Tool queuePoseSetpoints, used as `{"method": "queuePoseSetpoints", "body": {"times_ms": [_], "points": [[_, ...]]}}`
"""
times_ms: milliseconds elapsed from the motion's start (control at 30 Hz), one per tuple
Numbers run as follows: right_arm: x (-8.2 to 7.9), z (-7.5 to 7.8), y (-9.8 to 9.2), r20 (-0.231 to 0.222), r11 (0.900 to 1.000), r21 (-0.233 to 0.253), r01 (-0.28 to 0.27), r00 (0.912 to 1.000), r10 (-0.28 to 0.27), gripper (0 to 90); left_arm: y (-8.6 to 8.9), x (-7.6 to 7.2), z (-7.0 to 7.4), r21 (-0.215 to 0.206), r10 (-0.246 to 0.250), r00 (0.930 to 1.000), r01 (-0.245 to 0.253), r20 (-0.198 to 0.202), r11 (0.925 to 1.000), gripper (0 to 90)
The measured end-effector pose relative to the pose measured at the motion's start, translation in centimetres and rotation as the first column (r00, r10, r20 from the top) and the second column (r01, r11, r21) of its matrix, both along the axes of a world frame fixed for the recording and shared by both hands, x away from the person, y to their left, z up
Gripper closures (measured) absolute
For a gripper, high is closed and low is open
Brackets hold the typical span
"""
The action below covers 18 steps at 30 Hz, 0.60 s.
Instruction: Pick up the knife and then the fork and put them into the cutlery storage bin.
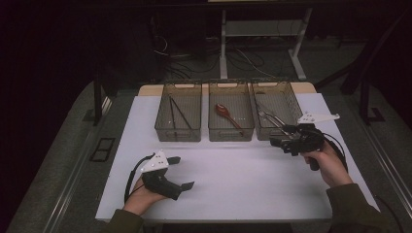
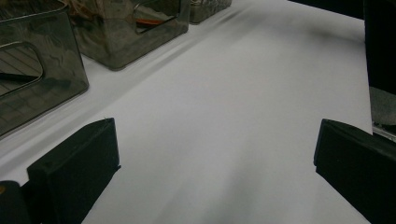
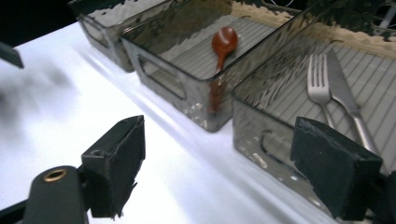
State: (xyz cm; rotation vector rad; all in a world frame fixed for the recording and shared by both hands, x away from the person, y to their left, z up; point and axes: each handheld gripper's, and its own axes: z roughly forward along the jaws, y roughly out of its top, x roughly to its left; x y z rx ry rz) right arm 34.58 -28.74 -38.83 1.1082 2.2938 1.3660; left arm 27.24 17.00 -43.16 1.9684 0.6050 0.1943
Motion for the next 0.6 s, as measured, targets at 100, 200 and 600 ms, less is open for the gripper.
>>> {"method": "queuePoseSetpoints", "body": {"times_ms": [100,200,600], "points": [[-0.7,-0.3,0.0,0.001,1.0,0.01,-0.014,0.9999,0.014,17.4,0.0,0.0,0.0,0.0,0.001,1.0,-0.001,0.001,1.0,0.0],[-1.3,-0.6,0.0,-0.001,1.0,0.002,-0.022,0.9998,0.022,17.4,0.0,0.0,0.0,0.0,0.002,1.0,-0.002,0.001,1.0,0.0],[-3.5,-1.8,-0.6,-0.01,0.999,0.001,-0.039,0.9992,0.039,17.4,0.0,-0.1,0.1,0.006,-0.008,0.9999,0.008,0.006,0.9999,0.0]]}}
